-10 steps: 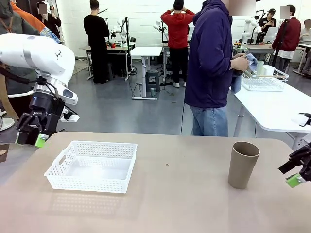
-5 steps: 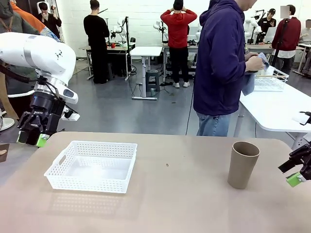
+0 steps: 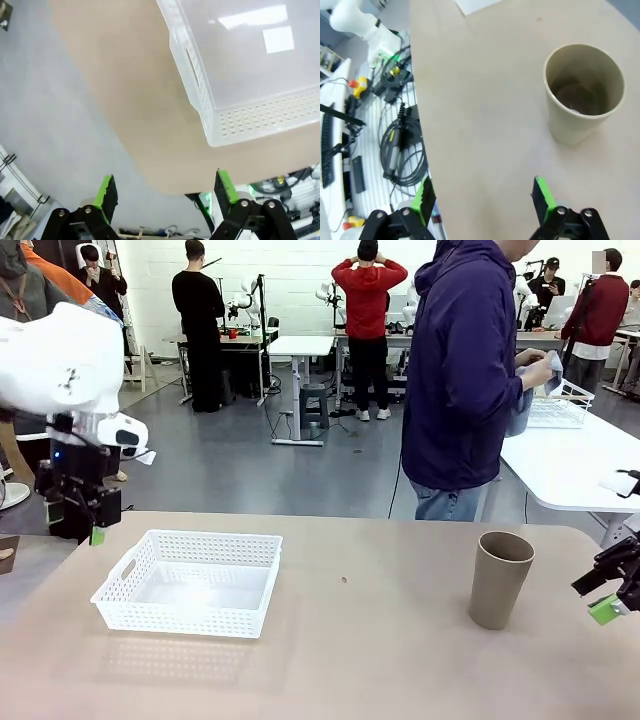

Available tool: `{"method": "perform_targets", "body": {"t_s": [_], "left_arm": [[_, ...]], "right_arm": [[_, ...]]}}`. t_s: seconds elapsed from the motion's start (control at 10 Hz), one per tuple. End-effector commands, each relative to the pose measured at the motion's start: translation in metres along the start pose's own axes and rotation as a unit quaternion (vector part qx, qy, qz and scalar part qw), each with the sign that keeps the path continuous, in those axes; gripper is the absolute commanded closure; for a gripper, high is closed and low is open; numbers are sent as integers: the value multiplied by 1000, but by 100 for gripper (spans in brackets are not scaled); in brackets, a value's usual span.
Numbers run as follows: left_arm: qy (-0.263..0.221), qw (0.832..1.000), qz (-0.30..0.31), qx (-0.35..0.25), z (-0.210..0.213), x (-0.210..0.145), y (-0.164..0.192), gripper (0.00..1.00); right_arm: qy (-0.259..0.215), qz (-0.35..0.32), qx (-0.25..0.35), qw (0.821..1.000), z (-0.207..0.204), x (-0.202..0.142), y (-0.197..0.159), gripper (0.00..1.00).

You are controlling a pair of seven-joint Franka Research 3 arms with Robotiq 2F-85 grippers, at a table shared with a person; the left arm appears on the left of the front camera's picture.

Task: Clean and organize the cups into the basket.
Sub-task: Pick up the Organizing basket and move it to the center of the table, then pick up the Reusable plastic cup from the right side of the table and place it inside the Organizing basket.

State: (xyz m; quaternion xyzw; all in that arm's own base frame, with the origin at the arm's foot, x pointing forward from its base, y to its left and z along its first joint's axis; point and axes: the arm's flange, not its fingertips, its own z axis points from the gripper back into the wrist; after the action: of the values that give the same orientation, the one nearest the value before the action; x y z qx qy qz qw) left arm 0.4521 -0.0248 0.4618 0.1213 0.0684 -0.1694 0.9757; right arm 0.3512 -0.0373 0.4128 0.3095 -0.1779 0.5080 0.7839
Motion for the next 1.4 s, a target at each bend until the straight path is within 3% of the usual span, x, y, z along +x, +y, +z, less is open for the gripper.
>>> {"method": "perform_targets", "body": {"t_s": [0.0, 0.3, 0.6, 0.7, 1.0, 1.3], "left_arm": [[-20, 999, 26, 7, -15, -20, -4, 0], [-51, 998, 29, -22, -17, -26, 1, 0], [-82, 996, 19, -32, -18, -23, -4, 0], [-88, 995, 20, -35, -19, -21, -5, 0], [-97, 994, 31, -49, -21, -15, -3, 0], [-79, 996, 33, -29, -16, -15, -4, 0]], "right_arm": [[-77, 54, 52, 994, 6, -16, -22, 0], [-136, 63, 48, 988, 11, -48, -47, 0], [-116, 129, -35, 984, -1, -69, -81, 0], [-116, 124, -62, 984, -5, -71, -94, 0], [-92, 143, -74, 983, -28, -60, -109, 0], [-102, 129, -55, 985, -9, -69, -98, 0]]}}
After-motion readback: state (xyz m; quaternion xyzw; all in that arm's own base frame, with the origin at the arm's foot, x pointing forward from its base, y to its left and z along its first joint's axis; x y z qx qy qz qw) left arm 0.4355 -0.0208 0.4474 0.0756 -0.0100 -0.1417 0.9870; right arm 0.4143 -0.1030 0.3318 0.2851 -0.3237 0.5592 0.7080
